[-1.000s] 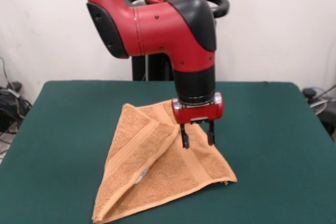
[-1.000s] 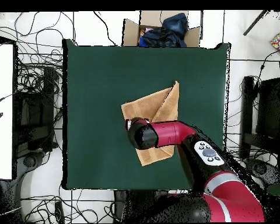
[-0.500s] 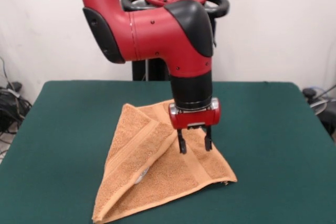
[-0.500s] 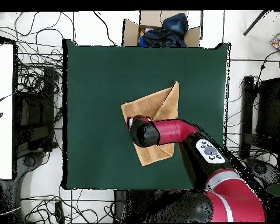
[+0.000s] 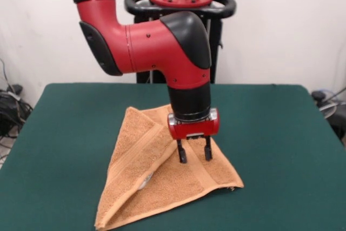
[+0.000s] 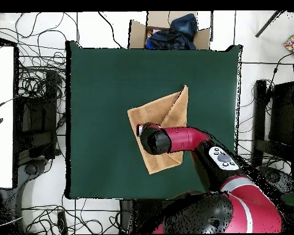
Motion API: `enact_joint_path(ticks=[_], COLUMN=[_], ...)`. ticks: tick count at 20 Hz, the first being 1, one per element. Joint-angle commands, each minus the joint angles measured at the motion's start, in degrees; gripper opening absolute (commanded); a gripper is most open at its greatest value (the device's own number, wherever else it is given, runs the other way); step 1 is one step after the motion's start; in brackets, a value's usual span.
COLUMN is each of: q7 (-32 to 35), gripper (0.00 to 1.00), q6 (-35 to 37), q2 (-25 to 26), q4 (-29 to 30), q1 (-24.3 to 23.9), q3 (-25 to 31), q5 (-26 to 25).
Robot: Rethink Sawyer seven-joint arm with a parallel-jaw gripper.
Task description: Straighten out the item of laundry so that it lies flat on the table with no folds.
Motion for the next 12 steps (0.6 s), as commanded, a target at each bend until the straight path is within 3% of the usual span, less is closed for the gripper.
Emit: enact_joint_path(ticks=[1,12], q7=[-0.44,-1.23], gripper=[1.0,1.0], q6=[-1.17,-0.05], q2=[3.09,2.64], q4=[-4.18,-4.1], q1=[-0.86,-1.57], q3=[0.09,1.08], q5=[-3.99,-3.56])
